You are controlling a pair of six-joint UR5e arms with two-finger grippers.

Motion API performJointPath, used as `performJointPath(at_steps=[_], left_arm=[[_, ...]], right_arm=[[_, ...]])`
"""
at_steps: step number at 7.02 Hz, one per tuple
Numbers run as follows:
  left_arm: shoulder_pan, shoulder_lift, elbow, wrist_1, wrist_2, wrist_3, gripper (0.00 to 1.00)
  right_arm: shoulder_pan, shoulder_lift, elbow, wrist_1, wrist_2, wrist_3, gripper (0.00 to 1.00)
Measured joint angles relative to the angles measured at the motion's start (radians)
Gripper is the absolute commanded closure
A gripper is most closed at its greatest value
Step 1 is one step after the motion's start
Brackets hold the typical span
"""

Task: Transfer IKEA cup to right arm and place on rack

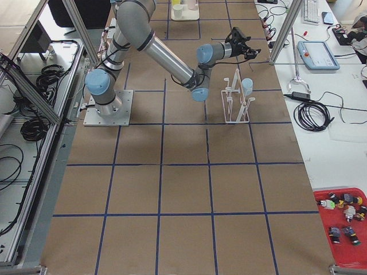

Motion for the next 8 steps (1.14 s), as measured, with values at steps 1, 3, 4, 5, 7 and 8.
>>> performJointPath(at_steps=[1,3,4,5,7,8], left_arm=[[0.013,-0.012,-0.019,0.039,0.000,0.013,0.01],[0.016,-0.046,-0.072,0.148,-0.004,0.014,0.01],[0.013,-0.078,-0.086,0.191,-0.007,0.011,0.01],[0.005,-0.107,-0.095,0.227,-0.009,0.004,0.01],[-0.033,-0.157,-0.119,0.320,-0.011,-0.017,0.01],[-0.047,-0.180,-0.132,0.367,-0.011,-0.023,0.01]], right_arm=[[0.030,-0.001,0.000,-0.001,0.005,0.160,0.00],[0.085,-0.001,0.003,-0.003,-0.016,0.395,0.00],[0.110,-0.001,0.006,-0.002,-0.054,0.483,0.00],[0.138,-0.001,0.010,-0.001,-0.099,0.588,0.00],[0.187,-0.006,0.040,-0.007,-0.150,0.863,0.00],[0.195,-0.011,0.058,-0.009,-0.153,0.975,0.00]])
